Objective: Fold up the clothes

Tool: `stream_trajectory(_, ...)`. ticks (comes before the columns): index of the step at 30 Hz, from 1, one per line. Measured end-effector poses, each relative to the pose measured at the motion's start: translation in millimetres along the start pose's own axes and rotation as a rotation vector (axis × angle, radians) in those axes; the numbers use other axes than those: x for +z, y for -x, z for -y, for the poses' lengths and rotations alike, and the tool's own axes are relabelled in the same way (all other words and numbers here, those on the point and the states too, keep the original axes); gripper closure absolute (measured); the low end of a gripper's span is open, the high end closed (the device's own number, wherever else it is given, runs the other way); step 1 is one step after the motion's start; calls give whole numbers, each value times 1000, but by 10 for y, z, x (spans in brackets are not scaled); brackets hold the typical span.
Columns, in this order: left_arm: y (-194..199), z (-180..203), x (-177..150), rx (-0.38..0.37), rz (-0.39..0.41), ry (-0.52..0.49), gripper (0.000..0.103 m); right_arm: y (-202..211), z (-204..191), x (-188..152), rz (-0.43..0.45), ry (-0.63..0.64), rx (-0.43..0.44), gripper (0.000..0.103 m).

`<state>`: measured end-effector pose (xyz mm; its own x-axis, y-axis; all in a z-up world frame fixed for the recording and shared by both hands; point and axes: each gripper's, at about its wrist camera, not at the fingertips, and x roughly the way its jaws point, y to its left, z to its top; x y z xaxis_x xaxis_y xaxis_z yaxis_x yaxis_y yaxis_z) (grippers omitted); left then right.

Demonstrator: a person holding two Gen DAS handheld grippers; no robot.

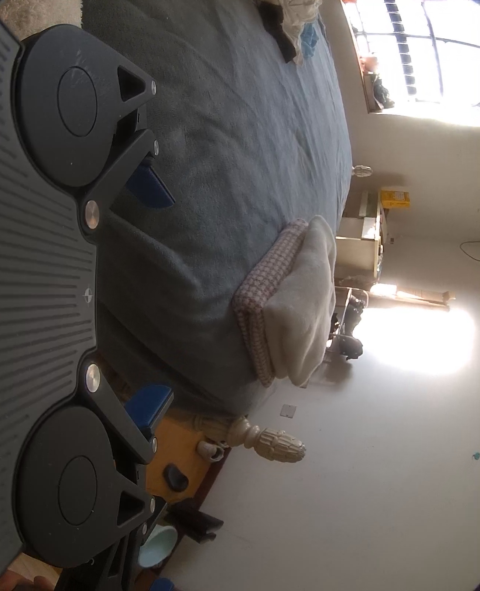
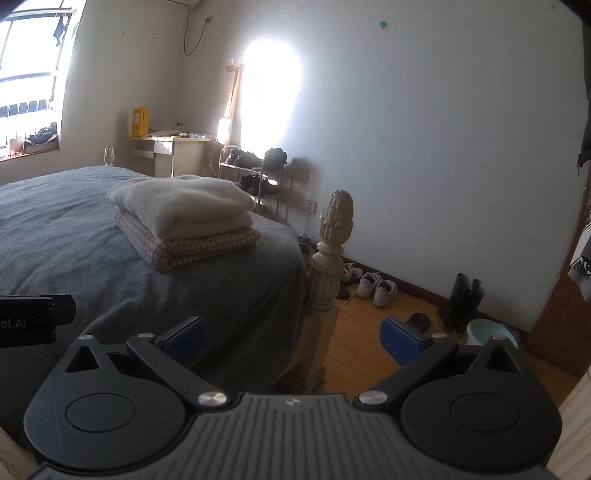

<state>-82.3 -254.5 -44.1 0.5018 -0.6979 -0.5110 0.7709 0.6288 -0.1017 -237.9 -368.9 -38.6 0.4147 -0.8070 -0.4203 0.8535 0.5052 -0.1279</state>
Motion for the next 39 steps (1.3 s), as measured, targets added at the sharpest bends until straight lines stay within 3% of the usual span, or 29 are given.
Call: stream_trajectory(39, 66, -97, 101, 45, 13, 25, 0, -39, -142, 60, -44, -23, 58, 0)
